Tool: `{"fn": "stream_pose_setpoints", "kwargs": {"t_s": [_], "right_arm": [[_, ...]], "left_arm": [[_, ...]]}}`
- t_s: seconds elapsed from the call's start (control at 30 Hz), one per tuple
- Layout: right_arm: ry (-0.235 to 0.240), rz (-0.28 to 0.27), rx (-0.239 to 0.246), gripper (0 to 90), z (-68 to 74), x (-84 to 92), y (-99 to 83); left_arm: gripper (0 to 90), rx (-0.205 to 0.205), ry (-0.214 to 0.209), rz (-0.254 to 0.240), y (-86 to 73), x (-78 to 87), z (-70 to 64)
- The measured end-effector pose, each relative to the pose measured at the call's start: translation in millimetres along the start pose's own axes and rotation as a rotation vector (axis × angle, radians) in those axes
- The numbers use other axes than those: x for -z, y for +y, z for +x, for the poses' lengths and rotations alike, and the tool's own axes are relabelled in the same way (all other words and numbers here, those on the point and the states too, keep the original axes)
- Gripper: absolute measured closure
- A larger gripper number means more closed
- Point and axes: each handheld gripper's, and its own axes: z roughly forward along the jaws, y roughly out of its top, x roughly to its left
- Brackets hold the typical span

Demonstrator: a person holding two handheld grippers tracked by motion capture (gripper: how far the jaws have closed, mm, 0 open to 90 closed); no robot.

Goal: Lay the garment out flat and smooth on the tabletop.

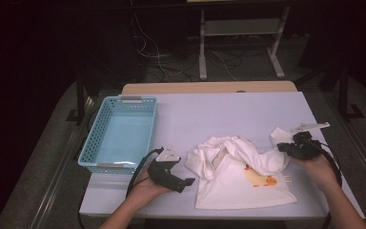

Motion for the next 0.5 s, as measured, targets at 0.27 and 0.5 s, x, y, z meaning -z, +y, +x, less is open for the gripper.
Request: {"fn": "stream_pose_setpoints", "kwargs": {"t_s": [0.27, 0.5], "right_arm": [[-0.062, 0.058, -0.051, 84.1, -10.6, 15.1, -17.5], [-0.012, -0.034, -0.067, 69.6, -7.5, 23.2, -9.6]], "left_arm": [[7.7, 0.004, -0.001, -0.002, -0.1, -0.2, 0.0], [7.8, 0.003, -0.003, -0.002, 0.3, -1.3, 0.1]]}}
